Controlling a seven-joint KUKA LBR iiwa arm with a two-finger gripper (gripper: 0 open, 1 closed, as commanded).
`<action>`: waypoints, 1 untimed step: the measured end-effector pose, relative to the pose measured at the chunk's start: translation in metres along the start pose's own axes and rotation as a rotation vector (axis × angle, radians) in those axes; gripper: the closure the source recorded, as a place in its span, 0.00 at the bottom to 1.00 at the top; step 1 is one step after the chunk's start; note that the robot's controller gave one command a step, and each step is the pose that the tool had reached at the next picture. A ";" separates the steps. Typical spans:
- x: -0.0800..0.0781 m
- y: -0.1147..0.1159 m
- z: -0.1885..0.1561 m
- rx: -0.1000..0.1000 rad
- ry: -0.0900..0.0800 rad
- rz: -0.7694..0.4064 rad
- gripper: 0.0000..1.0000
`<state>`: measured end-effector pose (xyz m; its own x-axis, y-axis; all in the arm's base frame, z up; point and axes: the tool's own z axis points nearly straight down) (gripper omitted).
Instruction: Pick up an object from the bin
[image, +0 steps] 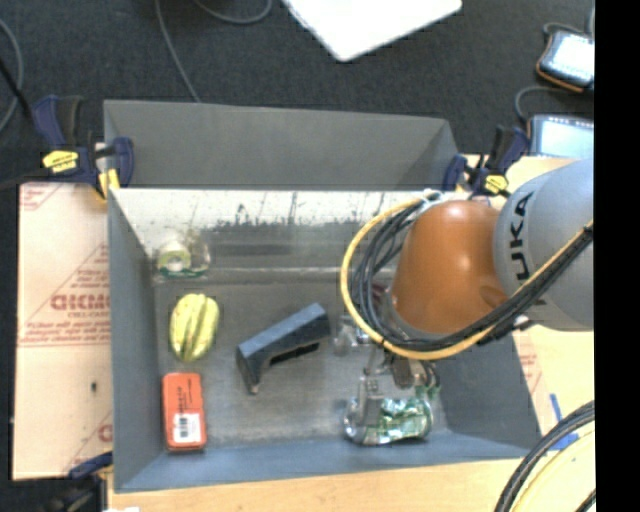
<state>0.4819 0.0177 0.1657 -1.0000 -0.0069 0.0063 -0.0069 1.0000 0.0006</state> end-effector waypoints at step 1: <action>-0.002 0.000 -0.004 0.000 -0.008 0.000 0.00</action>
Offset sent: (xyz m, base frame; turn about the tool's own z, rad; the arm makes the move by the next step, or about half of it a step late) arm 0.0925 0.0602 -0.0640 -0.0994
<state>0.4837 0.0178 0.1698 -1.0000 -0.0066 -0.0020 -0.0066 1.0000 0.0009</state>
